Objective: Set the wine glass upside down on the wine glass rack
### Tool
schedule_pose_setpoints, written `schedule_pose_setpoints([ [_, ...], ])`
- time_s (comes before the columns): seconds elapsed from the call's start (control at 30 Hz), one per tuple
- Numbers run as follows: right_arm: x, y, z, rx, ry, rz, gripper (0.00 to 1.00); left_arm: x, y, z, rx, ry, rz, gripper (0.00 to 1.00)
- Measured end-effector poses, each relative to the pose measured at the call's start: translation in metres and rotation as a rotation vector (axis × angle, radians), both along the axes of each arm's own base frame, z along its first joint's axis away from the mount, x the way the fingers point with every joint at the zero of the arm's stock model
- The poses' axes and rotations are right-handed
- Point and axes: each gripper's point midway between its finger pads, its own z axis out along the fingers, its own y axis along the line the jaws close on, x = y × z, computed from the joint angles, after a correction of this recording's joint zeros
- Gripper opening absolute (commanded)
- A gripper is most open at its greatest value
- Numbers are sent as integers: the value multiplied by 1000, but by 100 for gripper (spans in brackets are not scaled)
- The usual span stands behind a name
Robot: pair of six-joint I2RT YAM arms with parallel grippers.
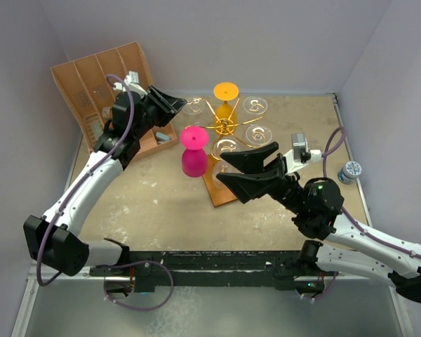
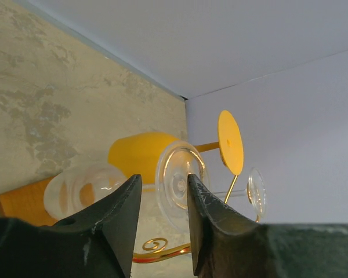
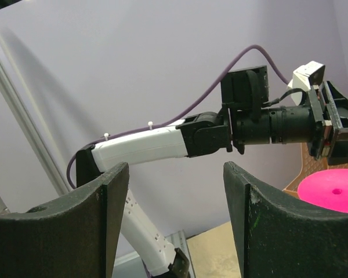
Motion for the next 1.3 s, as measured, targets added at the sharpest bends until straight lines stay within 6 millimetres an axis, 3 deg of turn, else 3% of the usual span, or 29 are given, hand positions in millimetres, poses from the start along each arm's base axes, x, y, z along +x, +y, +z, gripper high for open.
schedule_pose_setpoints([
  [0.23, 14, 3, -15, -52, 77, -47, 70, -4, 18, -6, 116, 4, 55, 54],
  [0.4, 34, -10, -41, -167, 215, -170, 73, -9, 40, 11, 276, -29, 105, 58],
  [0.53, 39, -44, -41, -212, 281, -285, 73, -30, 64, 32, 395, -80, 148, 60],
  [0.7, 47, -111, -24, -210, 368, -508, 75, -79, 97, 56, 489, -151, 188, 62],
  [0.87, 53, -167, -27, -218, 445, -702, 77, -124, 136, 63, 531, -176, 296, 63],
  [1.13, 66, -202, -62, -363, 514, -931, 77, -169, 180, 54, 584, -174, 429, 63],
  [1.3, 67, -222, -55, -364, 520, -1016, 78, -187, 199, 60, 631, -173, 485, 64],
])
